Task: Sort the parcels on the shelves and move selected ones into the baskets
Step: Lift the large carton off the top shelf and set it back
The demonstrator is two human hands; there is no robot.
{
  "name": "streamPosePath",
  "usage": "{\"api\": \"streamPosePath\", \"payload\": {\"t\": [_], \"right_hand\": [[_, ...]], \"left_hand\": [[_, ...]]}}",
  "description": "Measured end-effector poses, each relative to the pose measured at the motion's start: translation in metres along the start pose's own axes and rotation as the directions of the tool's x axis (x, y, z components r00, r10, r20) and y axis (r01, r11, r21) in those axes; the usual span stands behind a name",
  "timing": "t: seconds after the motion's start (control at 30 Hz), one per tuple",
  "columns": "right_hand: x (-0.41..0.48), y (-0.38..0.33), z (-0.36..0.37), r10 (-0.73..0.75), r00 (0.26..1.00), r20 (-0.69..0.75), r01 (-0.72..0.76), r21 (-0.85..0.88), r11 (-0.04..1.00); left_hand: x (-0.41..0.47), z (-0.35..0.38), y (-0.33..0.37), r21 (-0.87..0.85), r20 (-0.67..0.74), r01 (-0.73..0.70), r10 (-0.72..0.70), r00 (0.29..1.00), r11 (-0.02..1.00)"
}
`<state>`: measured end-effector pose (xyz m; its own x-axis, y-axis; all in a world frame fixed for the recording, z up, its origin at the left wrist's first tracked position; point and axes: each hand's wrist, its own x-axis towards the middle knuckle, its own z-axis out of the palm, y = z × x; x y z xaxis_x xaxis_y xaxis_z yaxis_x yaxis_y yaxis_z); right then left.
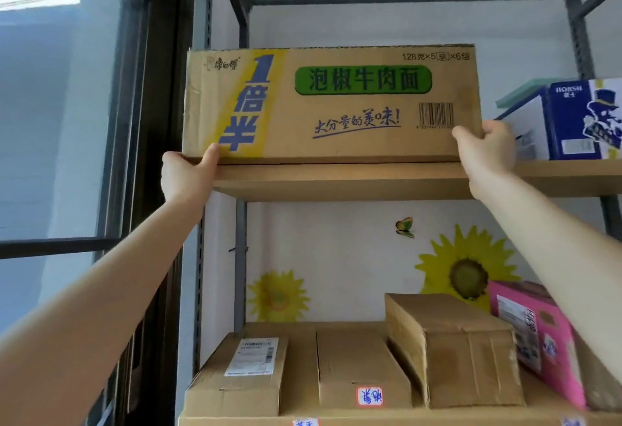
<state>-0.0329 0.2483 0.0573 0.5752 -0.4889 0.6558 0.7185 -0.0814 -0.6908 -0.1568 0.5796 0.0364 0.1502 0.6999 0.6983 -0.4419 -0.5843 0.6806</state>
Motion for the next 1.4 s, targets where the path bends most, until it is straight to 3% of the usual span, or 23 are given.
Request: {"api": "streamPosePath", "payload": {"t": [0.27,0.5,0.7,0.8,1.2,1.4], "right_hand": [[-0.013,-0.029,-0.048,-0.044,0.999,-0.002,0.044,0.106,0.993],[-0.022,-0.043,-0.078,-0.070,0.997,0.023,0.066,0.141,0.988],[-0.025,-0.045,-0.098,-0.153,0.986,0.060,0.149,0.073,0.986],[-0.029,-0.043,-0.105,-0.181,0.979,0.093,0.176,0.064,0.982],[-0.085,-0.008,-0.134,-0.242,0.956,0.169,0.239,0.038,0.970],[-0.108,0.013,-0.142,-0.117,0.981,0.155,0.124,-0.040,0.991]], "left_hand": [[-0.025,-0.031,0.031,-0.190,-0.114,0.020,-0.042,0.993,0.982],[-0.040,-0.053,0.053,-0.237,-0.075,0.020,-0.038,0.996,0.971],[-0.052,-0.066,0.067,-0.216,-0.040,-0.087,0.080,0.996,0.973],[-0.057,-0.070,0.067,-0.182,-0.050,-0.032,0.023,0.998,0.983],[-0.100,-0.090,0.039,-0.310,0.057,0.182,-0.173,0.983,0.933],[-0.122,-0.096,0.013,-0.242,0.060,0.275,-0.269,0.961,0.931]]}}
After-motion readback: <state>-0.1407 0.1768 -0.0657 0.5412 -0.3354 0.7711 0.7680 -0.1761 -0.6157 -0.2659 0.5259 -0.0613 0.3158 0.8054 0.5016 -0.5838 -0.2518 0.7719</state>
